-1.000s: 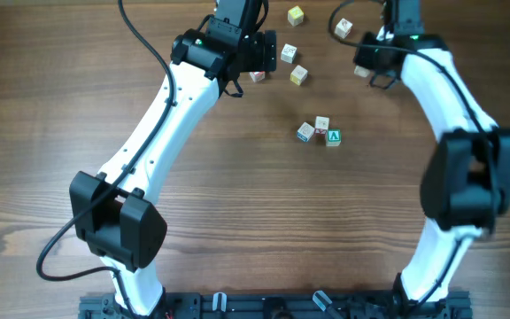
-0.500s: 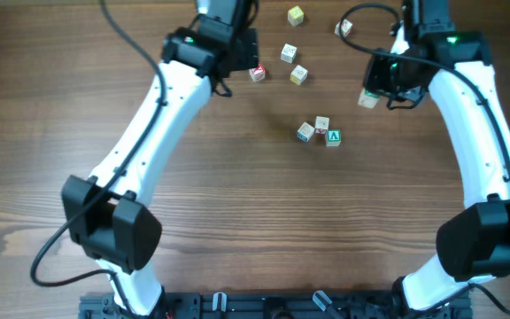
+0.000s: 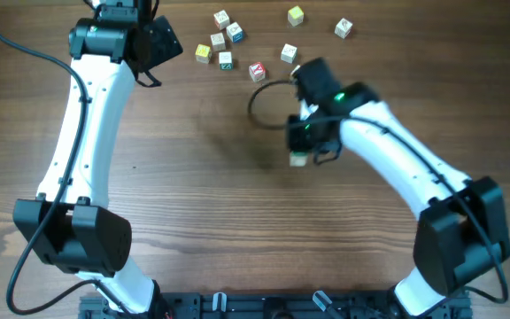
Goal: Form a circle
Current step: 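Carry the 'N' block down-left toward the green 'A' block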
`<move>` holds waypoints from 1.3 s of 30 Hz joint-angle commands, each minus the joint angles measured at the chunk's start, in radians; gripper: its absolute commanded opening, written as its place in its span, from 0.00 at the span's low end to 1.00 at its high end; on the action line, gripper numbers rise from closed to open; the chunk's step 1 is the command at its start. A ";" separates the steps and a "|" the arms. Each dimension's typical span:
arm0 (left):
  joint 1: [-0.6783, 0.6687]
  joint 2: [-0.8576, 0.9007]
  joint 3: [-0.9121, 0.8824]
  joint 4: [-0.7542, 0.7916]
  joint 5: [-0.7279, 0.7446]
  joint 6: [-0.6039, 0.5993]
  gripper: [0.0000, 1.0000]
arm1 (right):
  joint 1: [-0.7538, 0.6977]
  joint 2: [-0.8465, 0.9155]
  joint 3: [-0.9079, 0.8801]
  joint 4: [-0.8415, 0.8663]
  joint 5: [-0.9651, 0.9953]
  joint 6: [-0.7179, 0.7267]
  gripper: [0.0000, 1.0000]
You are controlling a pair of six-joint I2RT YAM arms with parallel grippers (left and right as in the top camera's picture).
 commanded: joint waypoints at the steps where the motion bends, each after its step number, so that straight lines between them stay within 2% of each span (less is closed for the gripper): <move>1: 0.002 -0.022 0.018 -0.006 0.024 -0.014 1.00 | 0.008 -0.003 -0.082 0.030 0.031 0.024 0.12; 5: 0.002 -0.022 0.018 -0.006 0.024 -0.014 1.00 | 0.000 -0.003 -0.139 0.039 0.127 0.040 0.12; 13: 0.002 -0.022 0.018 -0.006 0.024 -0.014 1.00 | -0.001 -0.003 -0.168 0.069 0.331 0.313 0.13; 20: 0.002 -0.022 0.018 -0.006 0.024 -0.014 1.00 | -0.037 -0.002 -0.225 0.191 0.354 0.395 0.14; 25: 0.002 -0.022 0.018 -0.005 0.024 -0.014 1.00 | -0.040 -0.002 -0.246 0.269 0.354 0.389 0.22; 36: 0.002 -0.022 0.018 -0.006 0.024 -0.014 1.00 | -0.040 -0.002 -0.246 0.269 0.366 0.381 0.45; 39: 0.002 -0.022 0.018 -0.006 0.024 -0.014 1.00 | -0.040 -0.002 -0.246 0.269 0.365 0.381 0.48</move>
